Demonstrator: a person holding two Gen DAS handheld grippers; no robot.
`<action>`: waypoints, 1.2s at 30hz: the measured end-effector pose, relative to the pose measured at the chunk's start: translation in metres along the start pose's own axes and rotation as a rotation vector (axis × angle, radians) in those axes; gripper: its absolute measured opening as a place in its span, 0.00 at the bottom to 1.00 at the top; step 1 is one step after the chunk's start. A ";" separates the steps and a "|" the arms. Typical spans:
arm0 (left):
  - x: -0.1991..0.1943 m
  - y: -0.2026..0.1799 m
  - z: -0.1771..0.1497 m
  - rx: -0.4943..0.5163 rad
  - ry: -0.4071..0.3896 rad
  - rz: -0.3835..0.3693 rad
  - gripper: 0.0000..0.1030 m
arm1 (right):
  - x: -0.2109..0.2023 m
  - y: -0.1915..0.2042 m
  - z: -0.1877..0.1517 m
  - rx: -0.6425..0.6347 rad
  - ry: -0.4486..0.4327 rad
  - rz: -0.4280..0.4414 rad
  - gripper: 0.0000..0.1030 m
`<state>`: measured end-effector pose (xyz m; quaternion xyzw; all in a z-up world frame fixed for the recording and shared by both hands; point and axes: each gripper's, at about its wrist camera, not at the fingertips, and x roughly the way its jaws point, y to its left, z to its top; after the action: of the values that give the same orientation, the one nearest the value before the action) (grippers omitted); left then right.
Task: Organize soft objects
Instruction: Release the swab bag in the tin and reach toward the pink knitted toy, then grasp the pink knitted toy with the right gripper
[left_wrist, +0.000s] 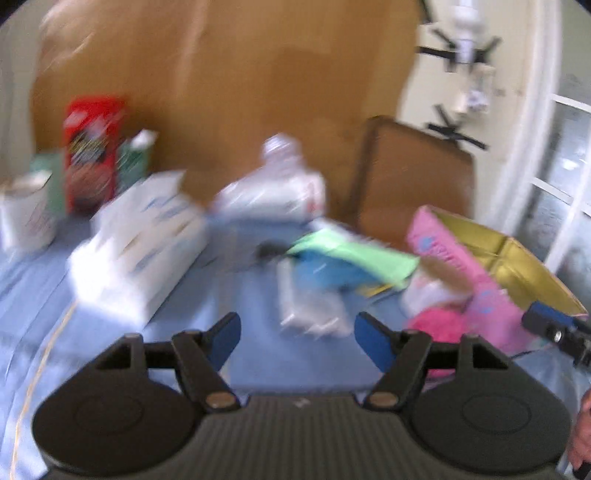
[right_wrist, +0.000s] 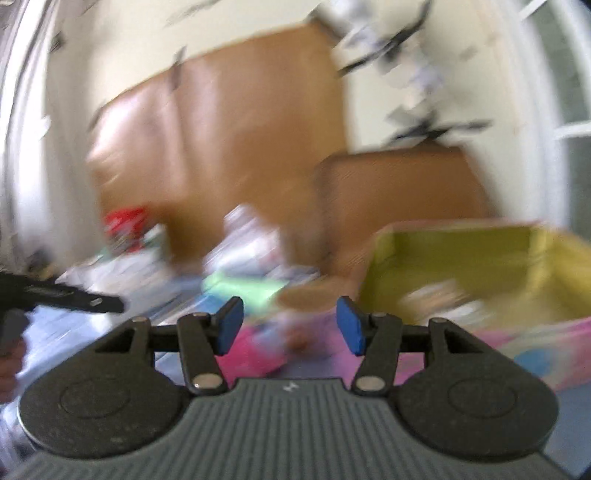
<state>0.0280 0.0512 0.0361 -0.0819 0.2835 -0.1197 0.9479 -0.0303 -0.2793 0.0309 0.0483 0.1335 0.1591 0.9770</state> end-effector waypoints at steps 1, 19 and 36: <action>0.000 0.008 -0.005 -0.026 0.012 0.000 0.68 | 0.010 0.009 -0.003 -0.013 0.040 0.023 0.58; -0.018 0.025 -0.019 -0.150 0.051 -0.211 0.84 | 0.061 0.124 -0.035 -0.262 0.267 0.196 0.49; -0.027 0.027 -0.031 -0.172 0.089 -0.214 0.88 | 0.069 0.145 -0.055 -0.283 0.356 0.287 0.68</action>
<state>-0.0059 0.0819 0.0179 -0.1873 0.3242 -0.1989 0.9057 -0.0254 -0.1170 -0.0193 -0.0993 0.2713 0.3193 0.9025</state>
